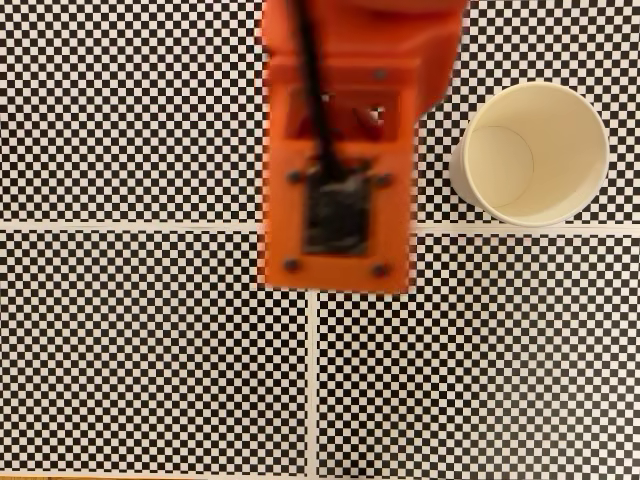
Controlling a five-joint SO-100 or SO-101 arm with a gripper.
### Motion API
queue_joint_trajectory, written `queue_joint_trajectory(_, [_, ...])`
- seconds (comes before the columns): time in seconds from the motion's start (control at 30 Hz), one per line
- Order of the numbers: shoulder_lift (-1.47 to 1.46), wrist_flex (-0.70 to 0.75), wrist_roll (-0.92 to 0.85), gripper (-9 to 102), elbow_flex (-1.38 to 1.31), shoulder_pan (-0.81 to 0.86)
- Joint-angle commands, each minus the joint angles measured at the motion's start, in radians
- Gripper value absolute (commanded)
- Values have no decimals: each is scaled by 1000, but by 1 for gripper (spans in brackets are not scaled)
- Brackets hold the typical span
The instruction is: Grasp basketball and place into cup.
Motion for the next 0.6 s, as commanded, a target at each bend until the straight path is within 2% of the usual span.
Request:
queue_joint_trajectory(0.0, [63,-3,18,9,-18,-49])
queue_joint_trajectory(0.27, [87,-14,84,9,-51,-141])
queue_joint_trajectory(0.57, [97,-43,124,11,-51,-318])
